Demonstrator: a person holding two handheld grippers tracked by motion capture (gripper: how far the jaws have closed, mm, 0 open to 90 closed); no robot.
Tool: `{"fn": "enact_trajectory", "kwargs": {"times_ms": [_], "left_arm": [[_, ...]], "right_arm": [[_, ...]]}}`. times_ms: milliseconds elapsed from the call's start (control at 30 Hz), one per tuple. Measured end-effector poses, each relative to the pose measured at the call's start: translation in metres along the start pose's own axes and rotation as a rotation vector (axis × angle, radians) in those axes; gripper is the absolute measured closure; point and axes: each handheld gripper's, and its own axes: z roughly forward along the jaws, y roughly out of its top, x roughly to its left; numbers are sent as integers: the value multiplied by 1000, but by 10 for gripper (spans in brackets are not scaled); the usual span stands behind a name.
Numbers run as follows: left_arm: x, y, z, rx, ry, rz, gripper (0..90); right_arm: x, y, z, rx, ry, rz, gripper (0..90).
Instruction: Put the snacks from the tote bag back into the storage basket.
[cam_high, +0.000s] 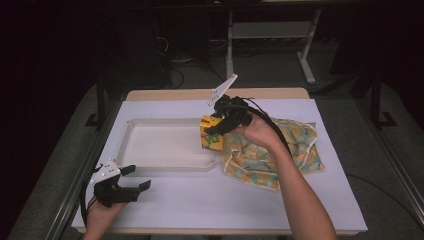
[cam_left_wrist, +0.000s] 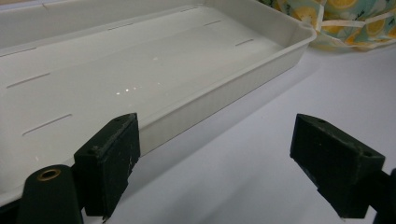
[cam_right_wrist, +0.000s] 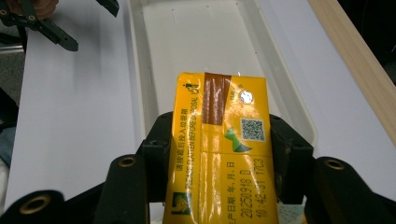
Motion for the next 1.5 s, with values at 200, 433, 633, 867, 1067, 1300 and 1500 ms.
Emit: {"fn": "enact_trajectory", "kwargs": {"times_ms": [200,433,633,867,1067,1300,1500], "left_arm": [[1,0,-1,3,-1,1,155],[1,0,0,3,-3,2,155],[1,0,0,-6,-2,-5,154],[2,0,-1,1,-1,3,155],[2,0,-1,-1,-3,4,155],[2,0,-2,-5,-4,-2,155],[2,0,-2,-2,-4,4,155]], "right_arm": [[1,4,5,6,9,-7,498],[3,11,11,16,17,-29,498],[4,16,15,15,28,-40,498],[6,22,22,15,43,-45,498],[7,27,30,19,54,-50,498],[9,30,38,21,62,-61,498],[10,32,44,24,70,-66,497]]}}
